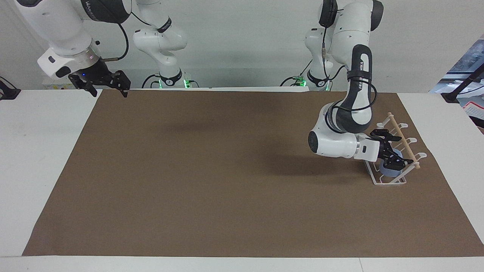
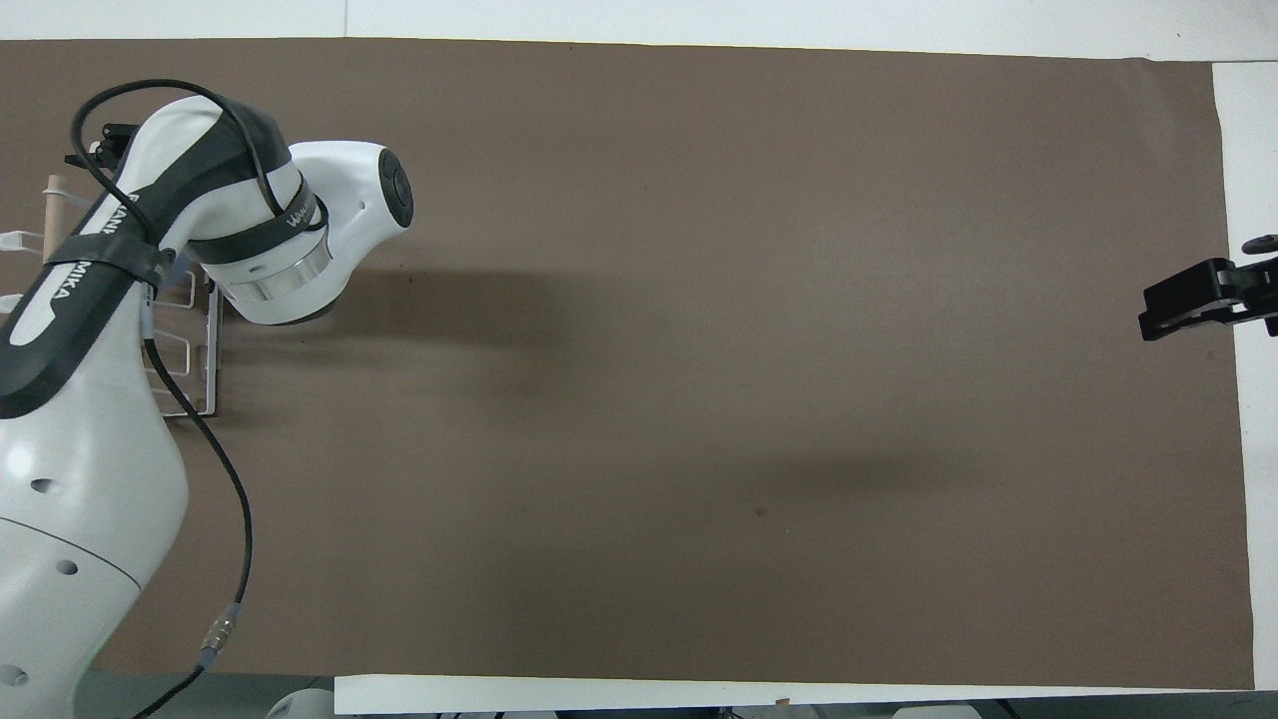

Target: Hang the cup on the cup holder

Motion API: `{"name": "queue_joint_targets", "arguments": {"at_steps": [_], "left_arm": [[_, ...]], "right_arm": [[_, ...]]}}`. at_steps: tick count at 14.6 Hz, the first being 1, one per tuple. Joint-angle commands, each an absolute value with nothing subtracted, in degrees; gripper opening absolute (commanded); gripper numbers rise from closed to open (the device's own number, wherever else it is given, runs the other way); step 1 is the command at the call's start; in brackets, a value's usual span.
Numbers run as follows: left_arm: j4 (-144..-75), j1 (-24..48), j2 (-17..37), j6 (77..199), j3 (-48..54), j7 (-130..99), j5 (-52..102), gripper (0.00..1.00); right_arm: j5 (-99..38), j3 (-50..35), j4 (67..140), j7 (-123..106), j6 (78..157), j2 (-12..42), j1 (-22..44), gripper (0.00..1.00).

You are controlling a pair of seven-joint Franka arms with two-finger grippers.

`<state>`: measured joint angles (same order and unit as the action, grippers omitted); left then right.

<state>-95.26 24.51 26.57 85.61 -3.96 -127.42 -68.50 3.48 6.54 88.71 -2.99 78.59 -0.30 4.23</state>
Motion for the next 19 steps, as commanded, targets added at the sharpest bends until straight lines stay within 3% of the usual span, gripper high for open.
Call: {"name": "queue_joint_targets", "arguments": {"at_steps": [1,6,13,19], "left_arm": [[-90.09,24.08,27.25,86.74,-3.95,-120.89,-63.99,0.99],[-94.48,20.76,11.89,93.86,-4.04,-88.66,-47.14,1.00],[-94.48,12.41,2.82,89.48,-4.22,-42.95,-19.11,0.99],[-94.74,7.74,-2.63,83.49,-4.39,-9.35,-5.56,1.00]], "right_arm": [[3.34,6.42,90.44,-4.22,78.66,-1.76,3.69,1.00],[3.43,6.42,90.44,-4.22,78.66,-1.76,3.69,1.00],[3.43,6.42,90.44,-4.22,78.66,-1.76,3.69,1.00],[3.34,6.42,90.44,-4.22,78.66,-1.84,3.69,1.00]]}}
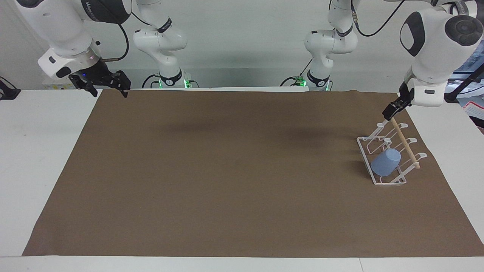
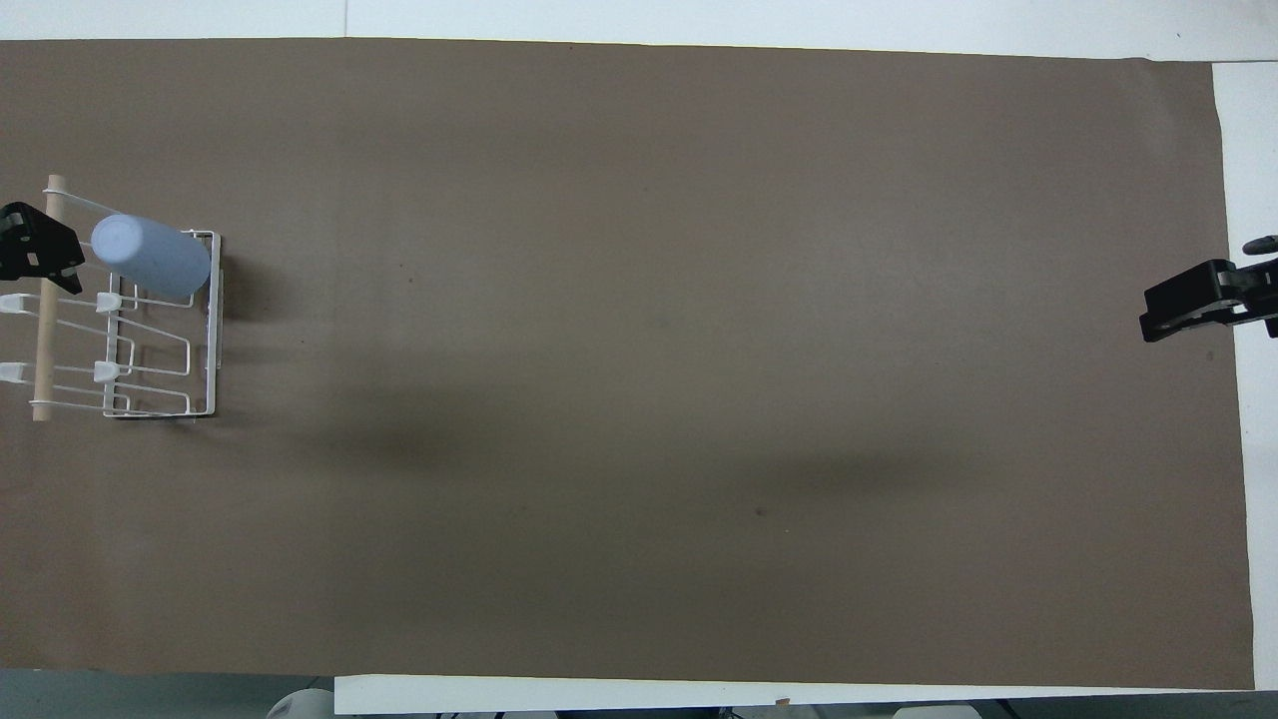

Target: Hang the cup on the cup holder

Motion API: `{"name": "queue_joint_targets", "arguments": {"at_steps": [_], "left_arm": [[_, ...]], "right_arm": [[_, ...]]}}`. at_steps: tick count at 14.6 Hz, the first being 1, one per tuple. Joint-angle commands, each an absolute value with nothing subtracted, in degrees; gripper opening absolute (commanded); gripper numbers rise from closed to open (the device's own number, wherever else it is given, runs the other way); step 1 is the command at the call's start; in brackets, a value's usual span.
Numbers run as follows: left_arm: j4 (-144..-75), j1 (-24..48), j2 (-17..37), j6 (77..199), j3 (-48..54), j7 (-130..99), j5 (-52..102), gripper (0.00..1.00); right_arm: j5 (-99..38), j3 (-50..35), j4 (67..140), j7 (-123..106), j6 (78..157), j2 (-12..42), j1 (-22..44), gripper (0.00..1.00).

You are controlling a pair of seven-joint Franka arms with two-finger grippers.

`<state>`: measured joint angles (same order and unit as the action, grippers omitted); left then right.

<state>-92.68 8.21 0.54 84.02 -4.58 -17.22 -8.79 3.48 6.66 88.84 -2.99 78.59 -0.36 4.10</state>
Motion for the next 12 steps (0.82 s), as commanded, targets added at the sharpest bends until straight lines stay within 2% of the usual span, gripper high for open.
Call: {"name": "queue_joint_targets", "arguments": {"at_steps": [1,4,7,10,12], "left_arm": [[-94.75,7.73,-3.33,84.54,-4.48,-7.58,-4.41,1.00],[-98.95,7.30,-7.81,91.04,-4.48,-5.10,-2.73,1.00],[-98.27,5.02,-7.74,91.06,-3.43,-4.40,0.33,1.00],[-97.82,-0.76,-7.74,90.00,3.57,-1.85,0.88,1.00],[-97.47,-1.93,-7.73,89.91,5.80,-1.85,0.88,1.00]], "right_arm": [[3.34,6.42,90.44,-4.22,78.66,-1.76,3.69,1.00],[3.43,6.42,90.44,-4.22,78.66,-1.76,3.69,1.00],[3.43,6.42,90.44,-4.22,78.66,-1.76,3.69,1.00],[3.43,6.42,90.44,-4.22,78.66,-1.76,3.69,1.00],[3.43,6.42,90.44,-4.22,78.66,-1.76,3.69,1.00]]}}
